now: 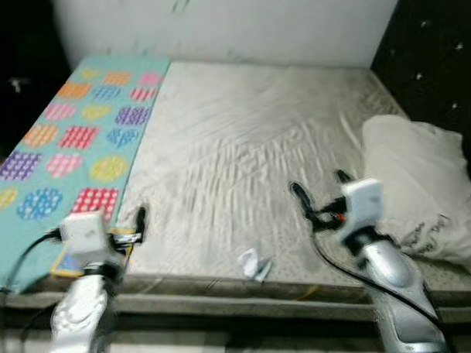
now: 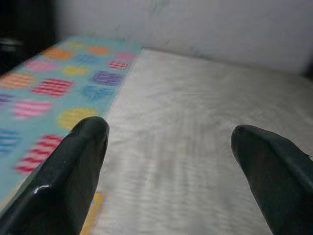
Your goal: Clean up the room
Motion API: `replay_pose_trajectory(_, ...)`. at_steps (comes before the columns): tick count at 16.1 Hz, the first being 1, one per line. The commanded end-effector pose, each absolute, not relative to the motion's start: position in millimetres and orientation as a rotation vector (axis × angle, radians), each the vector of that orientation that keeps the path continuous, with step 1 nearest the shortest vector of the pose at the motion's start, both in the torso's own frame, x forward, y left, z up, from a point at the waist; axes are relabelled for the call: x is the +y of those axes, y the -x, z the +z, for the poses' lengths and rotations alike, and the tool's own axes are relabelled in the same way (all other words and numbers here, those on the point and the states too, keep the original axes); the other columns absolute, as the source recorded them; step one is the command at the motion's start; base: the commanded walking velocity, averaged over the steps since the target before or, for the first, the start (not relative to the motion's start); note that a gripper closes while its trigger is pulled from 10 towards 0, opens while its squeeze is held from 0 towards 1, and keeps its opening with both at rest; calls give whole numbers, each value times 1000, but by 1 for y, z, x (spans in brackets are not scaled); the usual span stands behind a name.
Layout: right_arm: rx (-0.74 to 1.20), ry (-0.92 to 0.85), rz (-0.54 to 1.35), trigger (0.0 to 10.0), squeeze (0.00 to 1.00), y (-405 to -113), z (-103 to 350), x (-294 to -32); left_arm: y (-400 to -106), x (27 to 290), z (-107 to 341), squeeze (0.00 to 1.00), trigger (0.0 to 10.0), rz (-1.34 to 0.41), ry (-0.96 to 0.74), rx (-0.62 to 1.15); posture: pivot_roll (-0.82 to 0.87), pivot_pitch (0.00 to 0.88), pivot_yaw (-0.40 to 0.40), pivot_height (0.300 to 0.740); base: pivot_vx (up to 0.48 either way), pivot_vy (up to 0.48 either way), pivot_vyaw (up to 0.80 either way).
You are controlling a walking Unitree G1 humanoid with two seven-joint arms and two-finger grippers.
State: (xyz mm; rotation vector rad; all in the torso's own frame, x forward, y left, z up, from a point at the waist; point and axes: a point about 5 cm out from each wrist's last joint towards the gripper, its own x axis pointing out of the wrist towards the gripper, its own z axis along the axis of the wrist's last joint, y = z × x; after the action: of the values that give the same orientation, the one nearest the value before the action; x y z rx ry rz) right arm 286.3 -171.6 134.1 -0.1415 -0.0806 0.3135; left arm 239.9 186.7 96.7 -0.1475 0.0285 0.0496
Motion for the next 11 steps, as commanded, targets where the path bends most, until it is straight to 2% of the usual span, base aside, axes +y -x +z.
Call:
replay_pose_trajectory(1,-93,142,322,10000,0,-287,137,-169,-237,192,95,0,10000,61,140,40,-187,20,-13,740,0,0,0)
replay_pose_trajectory(11,-102,141,303,10000,0,-290,139,-171,-242,191,92,0,10000,57,128,64,-189,13,-9,740,0,0,0)
